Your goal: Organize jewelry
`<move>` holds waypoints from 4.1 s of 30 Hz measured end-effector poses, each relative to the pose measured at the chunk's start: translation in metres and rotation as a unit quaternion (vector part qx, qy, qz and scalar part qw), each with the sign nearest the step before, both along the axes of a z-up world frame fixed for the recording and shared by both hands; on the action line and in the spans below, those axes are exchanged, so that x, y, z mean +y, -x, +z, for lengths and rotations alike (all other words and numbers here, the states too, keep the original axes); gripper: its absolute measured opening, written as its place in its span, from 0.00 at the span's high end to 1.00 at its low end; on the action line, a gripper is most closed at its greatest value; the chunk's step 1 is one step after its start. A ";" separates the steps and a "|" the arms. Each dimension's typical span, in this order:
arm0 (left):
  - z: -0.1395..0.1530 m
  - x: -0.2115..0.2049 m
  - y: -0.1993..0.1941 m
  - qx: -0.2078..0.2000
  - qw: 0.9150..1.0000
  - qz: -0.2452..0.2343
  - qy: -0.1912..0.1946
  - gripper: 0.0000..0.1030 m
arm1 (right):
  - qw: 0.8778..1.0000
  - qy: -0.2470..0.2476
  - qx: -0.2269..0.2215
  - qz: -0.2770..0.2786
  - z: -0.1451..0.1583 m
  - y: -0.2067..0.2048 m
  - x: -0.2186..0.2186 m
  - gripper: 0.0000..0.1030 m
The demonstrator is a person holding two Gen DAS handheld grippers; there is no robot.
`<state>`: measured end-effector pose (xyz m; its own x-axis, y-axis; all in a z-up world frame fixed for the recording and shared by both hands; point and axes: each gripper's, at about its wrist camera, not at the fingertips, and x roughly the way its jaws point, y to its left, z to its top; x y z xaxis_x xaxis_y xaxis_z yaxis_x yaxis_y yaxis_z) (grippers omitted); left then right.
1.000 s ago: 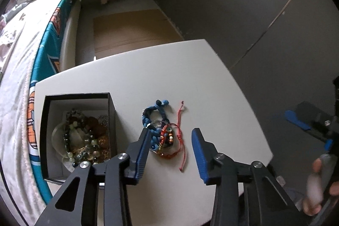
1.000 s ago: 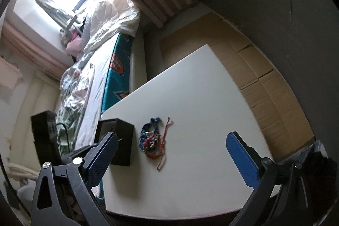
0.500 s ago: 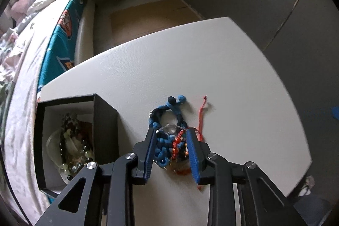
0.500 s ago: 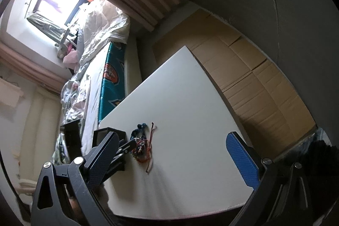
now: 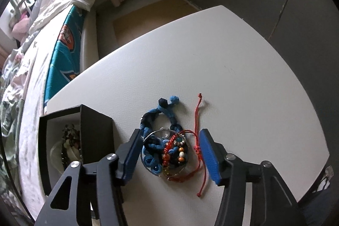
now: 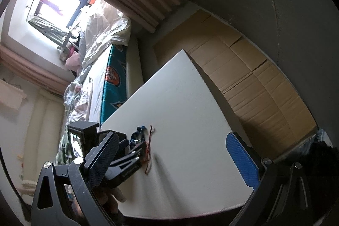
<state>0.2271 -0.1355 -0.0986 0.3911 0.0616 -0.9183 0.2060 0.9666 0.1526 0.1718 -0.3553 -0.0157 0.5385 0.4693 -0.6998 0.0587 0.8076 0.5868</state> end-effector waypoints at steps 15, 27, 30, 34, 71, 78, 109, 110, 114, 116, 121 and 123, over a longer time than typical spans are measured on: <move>-0.013 0.000 0.019 0.001 0.998 -0.036 -0.051 0.45 | 1.000 -0.008 -0.002 0.003 0.002 0.002 -0.002 0.00; 0.009 0.012 0.015 -0.006 0.999 -0.036 0.020 0.49 | 1.000 -0.006 0.006 0.007 -0.002 -0.005 0.006 0.00; 0.023 0.018 0.016 -0.019 0.998 -0.026 0.049 0.49 | 1.000 0.000 0.009 0.016 -0.004 -0.008 0.017 0.00; 0.040 0.035 0.014 -0.038 0.996 -0.007 0.078 0.49 | 0.999 0.011 0.019 0.032 -0.010 -0.014 0.034 0.01; 0.070 0.165 0.030 -0.077 0.982 0.079 0.152 0.49 | 0.985 0.059 0.120 0.108 -0.085 -0.056 0.186 0.91; 0.062 0.162 0.024 -0.050 0.978 0.073 0.190 0.49 | 0.993 0.022 0.070 0.087 -0.053 -0.044 0.171 0.91; 0.082 0.232 0.026 -0.082 0.950 0.164 0.252 0.26 | 0.980 -0.071 -0.039 0.184 0.005 -0.037 0.249 0.76; 0.082 0.233 0.027 -0.083 0.951 0.167 0.249 0.26 | 0.981 -0.061 -0.031 0.184 0.001 -0.037 0.250 0.64; 0.083 0.235 0.029 -0.080 0.953 0.165 0.242 0.26 | 0.986 -0.052 -0.011 0.160 -0.004 -0.037 0.237 0.35; 0.086 0.231 0.032 -0.085 0.955 0.160 0.236 0.26 | 0.987 -0.051 -0.013 0.155 -0.001 -0.034 0.226 0.35; 0.097 0.214 0.036 -0.097 0.959 0.134 0.231 0.26 | 0.992 -0.027 -0.042 0.115 0.014 -0.019 0.193 0.22; 0.101 0.201 0.038 -0.101 0.961 0.117 0.227 0.26 | 0.993 -0.015 -0.053 0.100 0.020 -0.014 0.180 0.22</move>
<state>0.1891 0.0659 0.0021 0.5890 -0.2202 -0.7775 -0.0149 0.9590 -0.2829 0.1853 -0.1750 0.0042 0.5027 0.5943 -0.6278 -0.1653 0.7789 0.6050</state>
